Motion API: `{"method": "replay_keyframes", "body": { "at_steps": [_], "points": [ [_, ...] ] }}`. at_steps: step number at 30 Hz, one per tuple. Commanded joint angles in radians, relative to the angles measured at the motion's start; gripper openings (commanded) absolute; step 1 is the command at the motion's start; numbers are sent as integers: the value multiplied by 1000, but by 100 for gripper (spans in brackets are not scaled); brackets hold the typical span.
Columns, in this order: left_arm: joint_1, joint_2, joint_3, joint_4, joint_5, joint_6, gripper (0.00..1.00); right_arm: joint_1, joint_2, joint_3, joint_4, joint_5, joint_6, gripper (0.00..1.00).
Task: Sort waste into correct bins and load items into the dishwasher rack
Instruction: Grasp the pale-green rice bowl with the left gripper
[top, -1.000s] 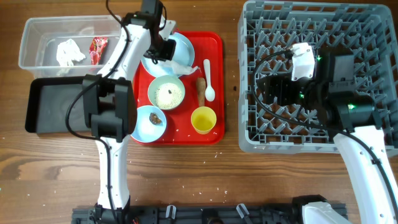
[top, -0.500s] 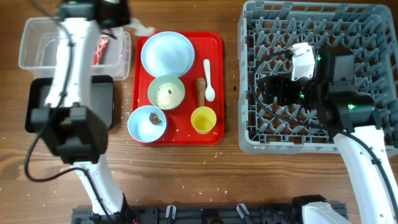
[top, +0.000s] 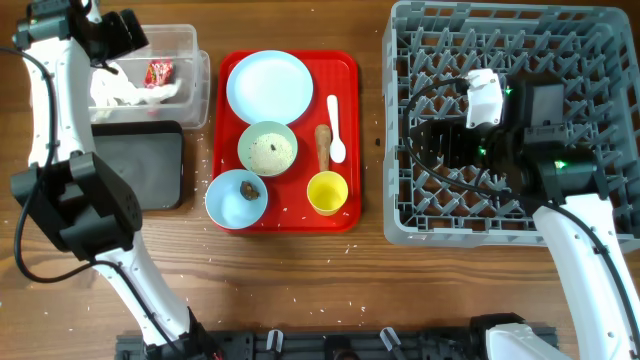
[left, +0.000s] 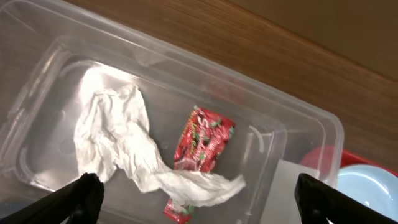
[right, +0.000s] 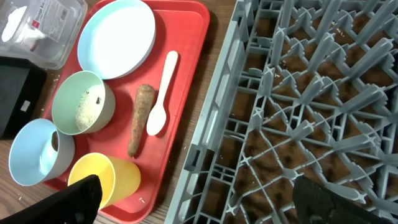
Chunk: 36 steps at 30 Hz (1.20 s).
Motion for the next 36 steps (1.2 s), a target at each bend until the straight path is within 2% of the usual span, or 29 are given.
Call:
{"method": "replay_keyframes", "body": {
  "at_steps": [1,4,6,8,10,12,15,18,20,23,25,26,32,34,35,36],
  "points": [
    [-19,-76,9,-117,176,-3,99,2,8,20,8,-17,11,100],
    [-74,-113,9,-304,307,-3,85,2,8,20,21,-18,55,100],
    [-164,-108,8,-439,311,-2,80,2,8,20,28,-17,60,100],
    [-266,-106,-6,-488,293,-2,78,2,8,20,39,-17,61,100],
    [-376,-106,-27,-462,195,-12,77,2,8,20,44,-18,60,100],
    [-450,-105,-56,-427,108,-74,77,2,8,20,44,-18,60,100],
    [-549,-103,-136,-353,83,-85,75,2,8,20,41,-17,60,100],
    [-614,-103,-250,-246,32,-83,61,2,8,20,35,-17,60,100],
    [-634,-103,-330,-165,32,-76,53,2,8,20,34,-17,59,100],
    [-656,-103,-417,-105,32,-77,51,2,8,20,33,-17,60,100],
    [-664,-103,-462,-78,32,-81,45,2,8,20,30,-17,60,100],
    [-665,-103,-482,-62,32,-89,40,2,8,20,29,-17,60,100],
    [-665,-103,-560,1,32,-133,21,2,8,20,21,-17,60,100],
    [-665,-103,-563,0,32,-133,13,2,8,20,16,-17,60,100],
    [-665,-103,-563,0,32,-133,4,2,8,20,15,-17,60,100],
    [-665,-103,-563,-1,32,-133,4,2,8,20,14,-17,60,100]
  ]
}}
